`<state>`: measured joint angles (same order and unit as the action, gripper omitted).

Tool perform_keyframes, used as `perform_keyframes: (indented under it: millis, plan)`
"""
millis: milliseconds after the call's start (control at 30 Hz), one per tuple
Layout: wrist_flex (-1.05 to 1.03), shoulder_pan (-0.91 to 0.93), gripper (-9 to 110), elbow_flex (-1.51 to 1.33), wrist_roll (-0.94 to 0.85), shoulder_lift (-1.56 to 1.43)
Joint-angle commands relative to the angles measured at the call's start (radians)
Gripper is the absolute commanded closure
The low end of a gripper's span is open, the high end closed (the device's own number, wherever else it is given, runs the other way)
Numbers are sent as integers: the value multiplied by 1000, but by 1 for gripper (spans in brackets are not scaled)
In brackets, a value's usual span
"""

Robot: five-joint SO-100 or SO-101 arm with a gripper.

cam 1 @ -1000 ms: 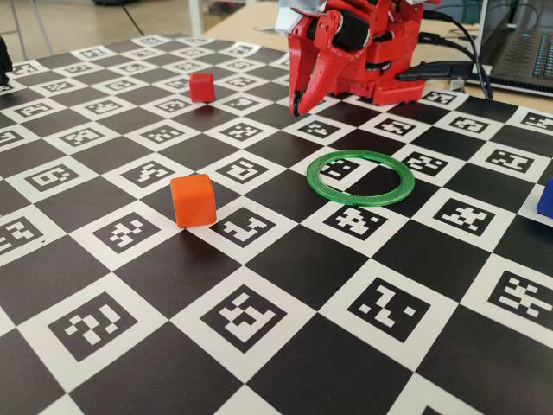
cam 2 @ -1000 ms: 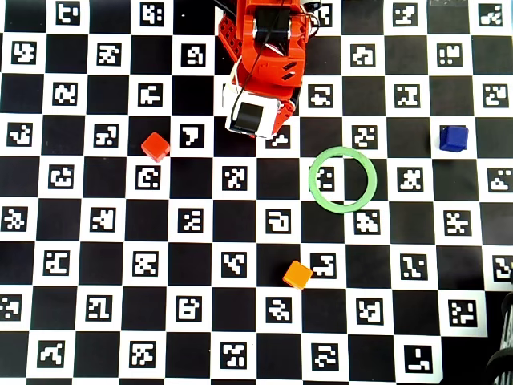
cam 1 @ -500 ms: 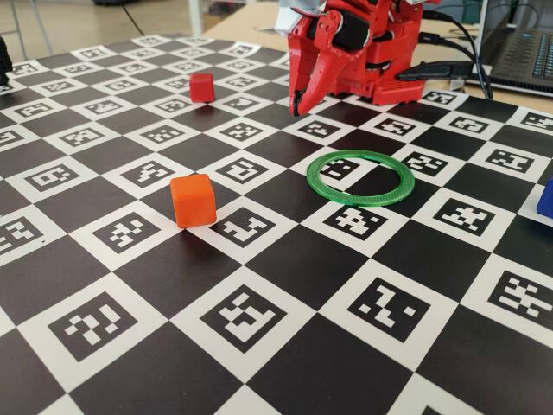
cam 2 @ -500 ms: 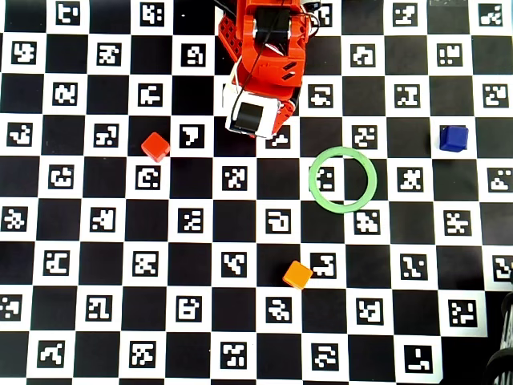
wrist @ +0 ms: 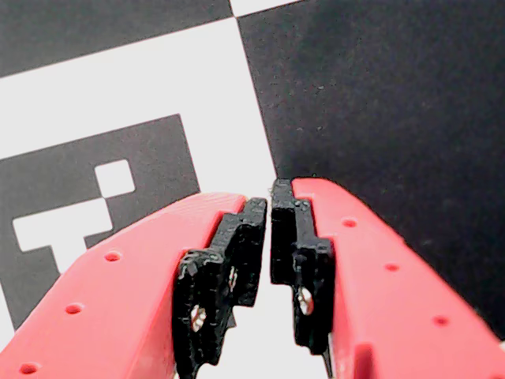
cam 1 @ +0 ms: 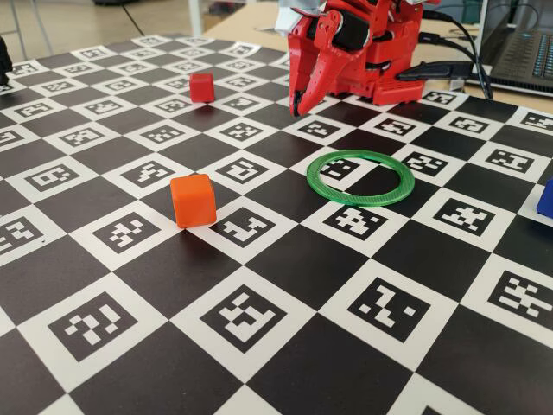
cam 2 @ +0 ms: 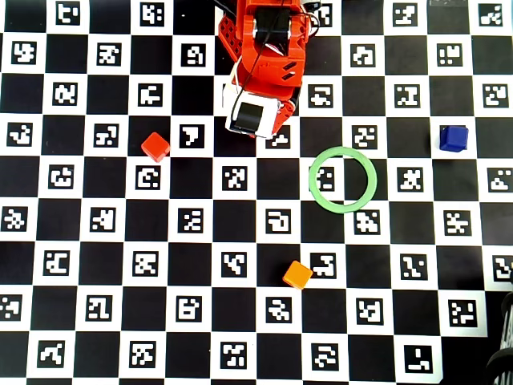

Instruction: Grab the red cube then put it in the green circle then put the blue cube on top and finally the orange cube on top

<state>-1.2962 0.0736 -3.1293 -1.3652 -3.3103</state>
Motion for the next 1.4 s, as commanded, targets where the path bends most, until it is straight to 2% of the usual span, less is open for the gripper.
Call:
perform_keyframes:
  millis: [0,433,500,567,900,1100,1233,1367]
  plan:
    - [-54,-8,107,-40,-6,-49]
    - [-54,-9,107,-40,-12,-49]
    - [-67,-103,107,-40,-101,-49]
    - [-69,-241,107,-40,-106,-49]
    - [-64,-201,107,-40,-115,-49]
    - [133,-144,107,-35,-25,-6]
    - [173,-121,107,115,107,115]
    - [41,-63,108,479,206,390]
